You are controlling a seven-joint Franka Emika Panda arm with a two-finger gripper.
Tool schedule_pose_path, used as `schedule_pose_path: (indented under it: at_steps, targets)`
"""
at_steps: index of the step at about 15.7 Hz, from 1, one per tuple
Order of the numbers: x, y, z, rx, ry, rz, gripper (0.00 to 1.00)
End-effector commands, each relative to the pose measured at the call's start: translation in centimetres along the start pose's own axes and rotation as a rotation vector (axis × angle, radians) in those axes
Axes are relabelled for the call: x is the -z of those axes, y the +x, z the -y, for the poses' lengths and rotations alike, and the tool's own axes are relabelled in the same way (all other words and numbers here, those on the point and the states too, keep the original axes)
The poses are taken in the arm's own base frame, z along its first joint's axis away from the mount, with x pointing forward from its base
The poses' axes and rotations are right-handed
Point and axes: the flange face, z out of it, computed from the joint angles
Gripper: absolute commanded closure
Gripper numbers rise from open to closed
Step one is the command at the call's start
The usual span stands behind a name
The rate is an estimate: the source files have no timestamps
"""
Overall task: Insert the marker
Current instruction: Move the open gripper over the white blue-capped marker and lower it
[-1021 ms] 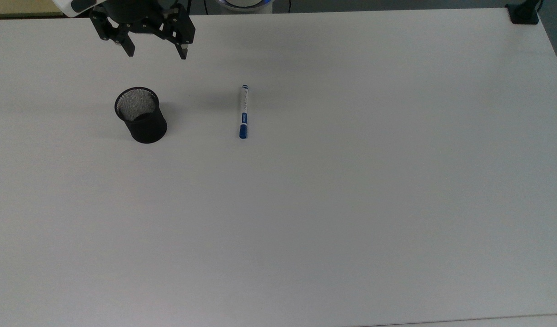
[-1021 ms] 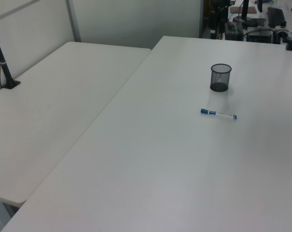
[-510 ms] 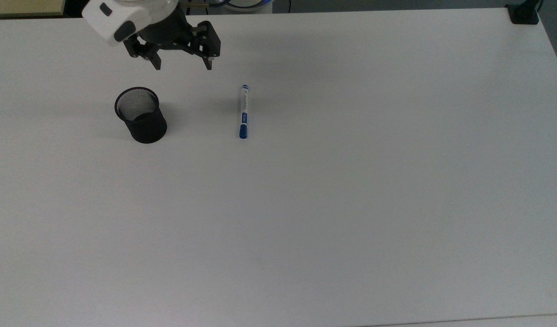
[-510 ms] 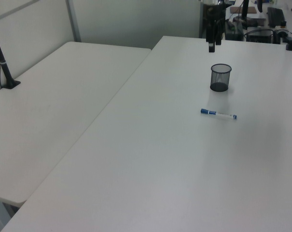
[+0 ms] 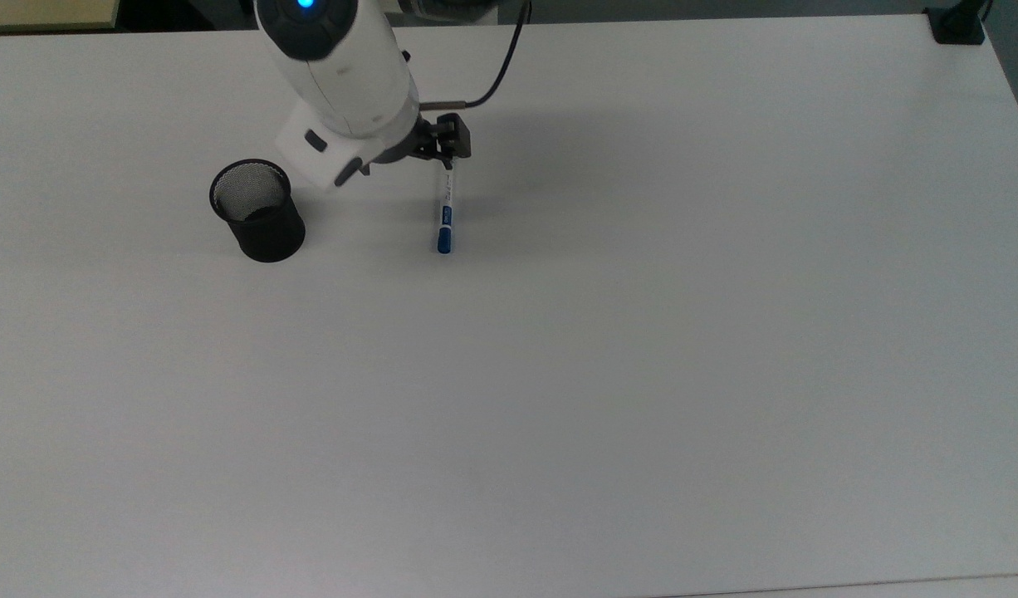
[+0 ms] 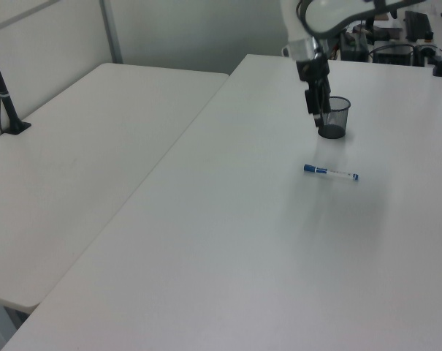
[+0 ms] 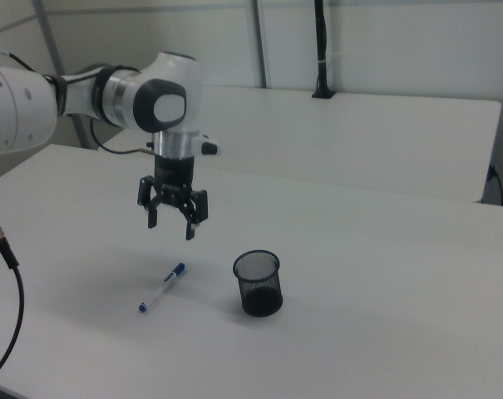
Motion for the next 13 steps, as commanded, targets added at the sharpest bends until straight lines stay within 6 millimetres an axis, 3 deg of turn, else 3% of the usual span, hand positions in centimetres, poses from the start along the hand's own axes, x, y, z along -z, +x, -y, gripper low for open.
schedule_pose_path:
  at_steps: [1,7,13]
  targets:
    - [-4.5,2.2,2.3,0.049,-0.019,0.074,0.0]
    - [-8.5,3.8,3.8,0.07,-0.049,0.129,0.1]
    - [-10.2,4.7,3.8,0.072,-0.061,0.127,0.21]
